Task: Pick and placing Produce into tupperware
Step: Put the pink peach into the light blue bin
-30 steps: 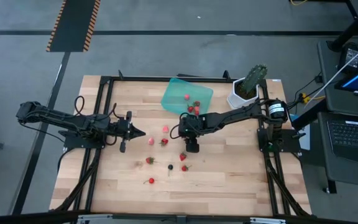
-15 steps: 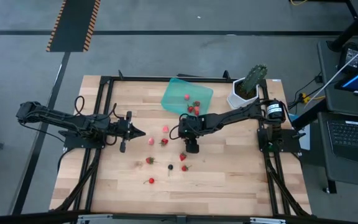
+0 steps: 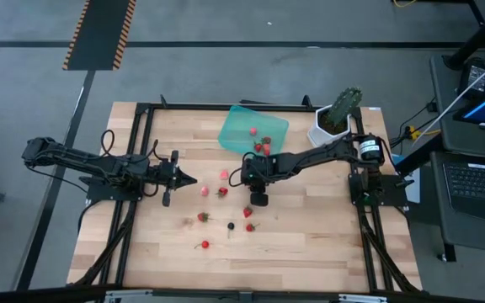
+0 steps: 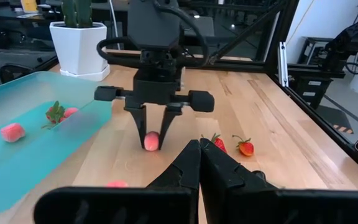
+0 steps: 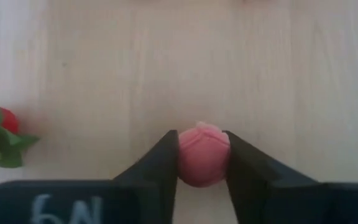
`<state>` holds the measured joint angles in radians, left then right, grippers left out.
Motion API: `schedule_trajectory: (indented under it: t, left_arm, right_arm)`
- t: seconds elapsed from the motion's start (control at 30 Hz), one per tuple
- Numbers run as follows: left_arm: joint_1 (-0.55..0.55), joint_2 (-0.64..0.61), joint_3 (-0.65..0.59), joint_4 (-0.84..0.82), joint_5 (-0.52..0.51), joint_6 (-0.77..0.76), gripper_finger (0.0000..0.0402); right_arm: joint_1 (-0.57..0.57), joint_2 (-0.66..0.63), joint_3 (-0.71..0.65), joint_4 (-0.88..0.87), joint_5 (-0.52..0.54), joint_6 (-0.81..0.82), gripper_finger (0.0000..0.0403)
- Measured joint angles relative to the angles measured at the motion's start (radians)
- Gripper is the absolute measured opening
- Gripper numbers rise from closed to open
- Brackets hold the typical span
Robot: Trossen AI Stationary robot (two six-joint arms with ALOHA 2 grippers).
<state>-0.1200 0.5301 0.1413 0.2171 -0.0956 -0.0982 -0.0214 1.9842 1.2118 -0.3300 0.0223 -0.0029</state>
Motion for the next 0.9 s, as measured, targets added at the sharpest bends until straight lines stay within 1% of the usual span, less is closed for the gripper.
schedule_trajectory:
  t: [0.03, 0.07, 0.23, 0.4, 0.5, 0.9]
  left_arm:
    - [0.0, 0.0, 0.0, 0.0, 0.0, 0.0, 0.0]
    - [0.0, 0.0, 0.0, 0.0, 0.0, 0.0, 0.0]
    - [0.0, 0.0, 0.0, 0.0, 0.0, 0.0, 0.0]
    - [0.0, 0.0, 0.0, 0.0, 0.0, 0.0, 0.0]
    - [0.0, 0.0, 0.0, 0.0, 0.0, 0.0, 0.0]
    - [0.0, 0.0, 0.0, -0.004, 0.0, 0.001, 0.0]
  right_arm:
    - [-0.004, 0.0, 0.0, -0.002, 0.0, 0.002, 0.009]
    - [-0.008, 0.0, 0.0, -0.003, 0.0, 0.003, 0.0088]
    - [-0.017, 0.0, 0.0, -0.006, -0.007, 0.002, 0.0088]
    - [-0.028, 0.0, 0.0, -0.005, -0.073, 0.007, 0.0088]
    - [-0.029, -0.001, 0.0, -0.004, -0.077, 0.045, 0.0088]
    - [-0.029, -0.042, 0.0, 0.094, -0.099, 0.054, 0.0088]
